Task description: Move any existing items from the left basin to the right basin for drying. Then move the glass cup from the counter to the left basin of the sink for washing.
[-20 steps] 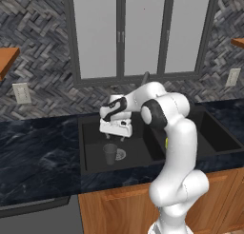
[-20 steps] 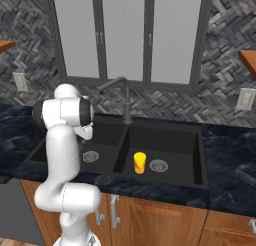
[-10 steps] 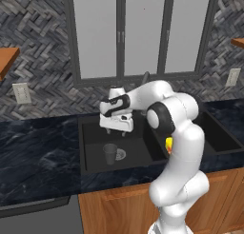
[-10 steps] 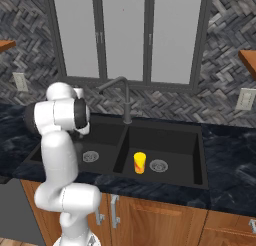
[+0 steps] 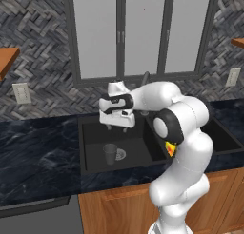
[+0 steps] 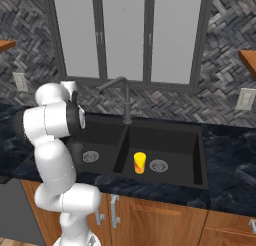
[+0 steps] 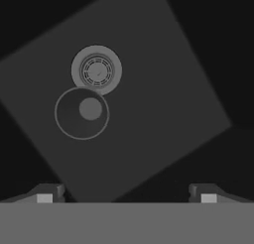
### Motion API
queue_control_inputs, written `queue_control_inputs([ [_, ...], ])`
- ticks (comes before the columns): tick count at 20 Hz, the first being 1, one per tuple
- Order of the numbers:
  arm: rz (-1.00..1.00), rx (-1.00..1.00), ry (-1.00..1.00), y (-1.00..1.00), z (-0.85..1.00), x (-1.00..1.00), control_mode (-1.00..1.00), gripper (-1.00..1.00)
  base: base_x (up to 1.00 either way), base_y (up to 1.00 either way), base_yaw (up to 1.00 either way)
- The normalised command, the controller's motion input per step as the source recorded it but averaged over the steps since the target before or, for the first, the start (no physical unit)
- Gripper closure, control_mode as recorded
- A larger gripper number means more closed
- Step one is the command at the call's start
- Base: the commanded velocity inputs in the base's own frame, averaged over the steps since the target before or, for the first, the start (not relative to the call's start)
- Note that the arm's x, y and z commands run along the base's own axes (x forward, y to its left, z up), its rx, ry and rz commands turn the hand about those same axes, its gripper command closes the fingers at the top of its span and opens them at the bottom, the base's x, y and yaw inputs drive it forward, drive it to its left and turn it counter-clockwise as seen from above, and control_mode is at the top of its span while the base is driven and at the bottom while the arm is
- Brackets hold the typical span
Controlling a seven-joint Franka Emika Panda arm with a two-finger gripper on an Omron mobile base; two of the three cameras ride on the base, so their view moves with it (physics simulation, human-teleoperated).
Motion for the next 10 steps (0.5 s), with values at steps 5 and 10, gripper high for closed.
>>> queue_control_inputs([
  [5,0.0,-0.04,-0.02,0.0,0.48,-0.3,-1.0,-1.0,0.0,0.0,0.0],
  [10,0.0,-0.04,0.0,0.0,0.48,-0.32,-1.0,-1.0,0.0,0.0,0.0],
])
